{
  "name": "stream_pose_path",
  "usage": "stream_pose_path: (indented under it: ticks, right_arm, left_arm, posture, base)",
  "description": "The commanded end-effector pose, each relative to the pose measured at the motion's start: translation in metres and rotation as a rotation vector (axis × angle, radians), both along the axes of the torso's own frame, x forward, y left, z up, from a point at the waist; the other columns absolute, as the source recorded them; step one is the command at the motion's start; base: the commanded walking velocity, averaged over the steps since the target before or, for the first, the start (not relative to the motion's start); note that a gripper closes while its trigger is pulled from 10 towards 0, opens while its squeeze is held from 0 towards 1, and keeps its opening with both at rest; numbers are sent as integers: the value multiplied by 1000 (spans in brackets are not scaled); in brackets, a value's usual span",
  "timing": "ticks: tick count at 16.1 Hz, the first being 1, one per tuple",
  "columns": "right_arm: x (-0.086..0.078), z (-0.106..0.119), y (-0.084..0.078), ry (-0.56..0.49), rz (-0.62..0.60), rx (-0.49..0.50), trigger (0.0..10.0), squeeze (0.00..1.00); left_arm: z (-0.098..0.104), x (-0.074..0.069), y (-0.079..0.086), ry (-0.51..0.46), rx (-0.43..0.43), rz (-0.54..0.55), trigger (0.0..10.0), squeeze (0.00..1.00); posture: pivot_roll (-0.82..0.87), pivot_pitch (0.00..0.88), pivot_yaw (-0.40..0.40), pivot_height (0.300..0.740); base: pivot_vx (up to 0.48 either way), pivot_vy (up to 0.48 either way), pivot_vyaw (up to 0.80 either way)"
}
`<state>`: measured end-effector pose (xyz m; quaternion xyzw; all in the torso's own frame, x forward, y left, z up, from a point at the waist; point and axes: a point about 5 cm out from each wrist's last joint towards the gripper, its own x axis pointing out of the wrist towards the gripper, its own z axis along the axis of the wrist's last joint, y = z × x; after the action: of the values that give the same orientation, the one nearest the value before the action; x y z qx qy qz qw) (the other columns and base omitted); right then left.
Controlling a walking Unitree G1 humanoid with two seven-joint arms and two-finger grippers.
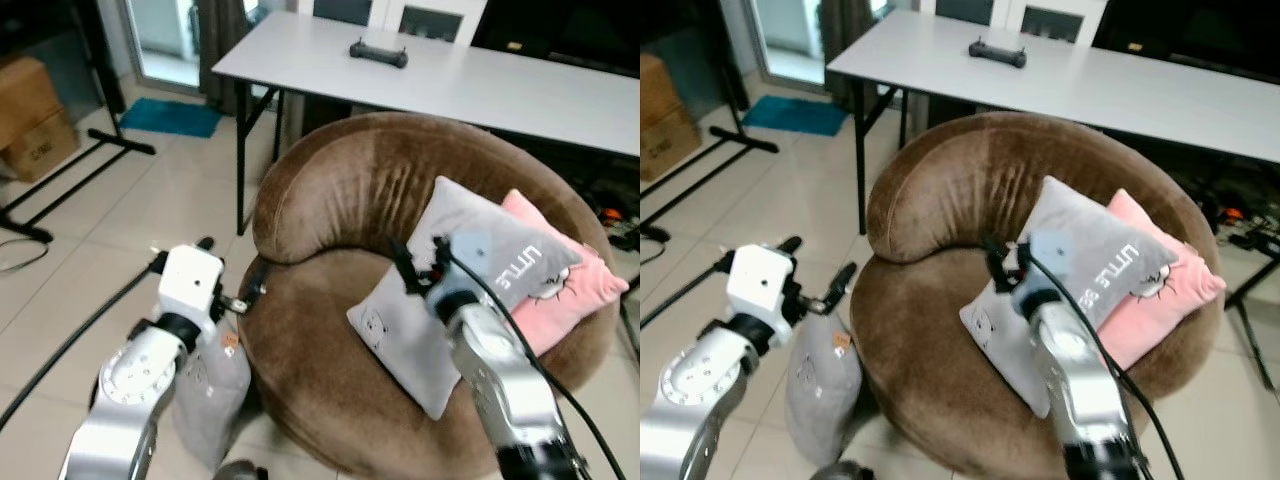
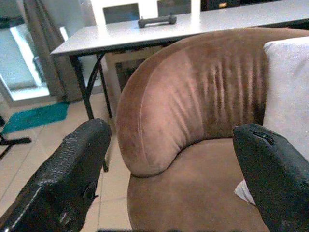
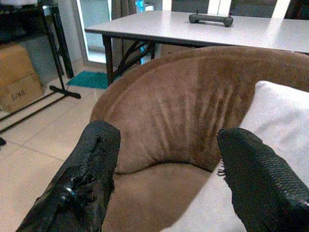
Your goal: Move the pillow to the sofa from floor
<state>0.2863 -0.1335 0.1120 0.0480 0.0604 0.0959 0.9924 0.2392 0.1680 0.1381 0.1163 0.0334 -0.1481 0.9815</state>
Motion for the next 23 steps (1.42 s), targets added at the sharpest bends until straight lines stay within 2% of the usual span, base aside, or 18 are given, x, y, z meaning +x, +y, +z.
stream_pose_path:
  ticks: [1, 8, 12, 15, 17, 19, 20, 23]
  right_arm:
    - [0, -2, -8, 22, -31, -19, 10000, 0]
    - [0, -4, -12, 66, -51, 2, 10000, 0]
    - [-1, -4, -9, 74, -7, -5, 10000, 0]
    - [-1, -4, -6, 74, 18, -16, 10000, 0]
    - [0, -5, -9, 77, 2, -18, 10000, 0]
    - [2, -8, -15, 85, -59, 7, 10000, 0]
    - [2, -9, -16, 84, -65, -17, 10000, 0]
    - [1, -12, -18, 92, -96, -21, 10000, 0]
  left_arm:
    - [1, 3, -6, -6, 6, -15, 10000, 0]
    - [-1, 6, -6, -9, 12, -5, 10000, 0]
    - [-1, 8, -7, -10, 11, -7, 10000, 0]
    - [-1, 8, -6, -12, 10, -4, 10000, 0]
    - [-1, 9, -5, -19, 5, 15, 10000, 0]
    - [0, 11, 0, -58, -19, 98, 10000, 0]
    - [0, 13, 3, -62, -15, 124, 10000, 0]
    - [-3, 16, 7, -52, 5, 149, 10000, 0]
  posture:
    - [35, 0, -92, 740]
    - [26, 0, -87, 740]
    - [23, 0, -85, 740]
    - [25, 0, -87, 740]
    - [25, 0, -87, 740]
    - [23, 0, -86, 740]
    - [23, 0, -86, 740]
    - [16, 0, -82, 740]
  base:
    - [0, 326, 0]
    - [0, 325, 0]
    - [0, 325, 0]
    - [0, 322, 800]
    - [0, 285, 800]
    - [0, 0, 0]
    - [0, 0, 0]
    - [0, 0, 0]
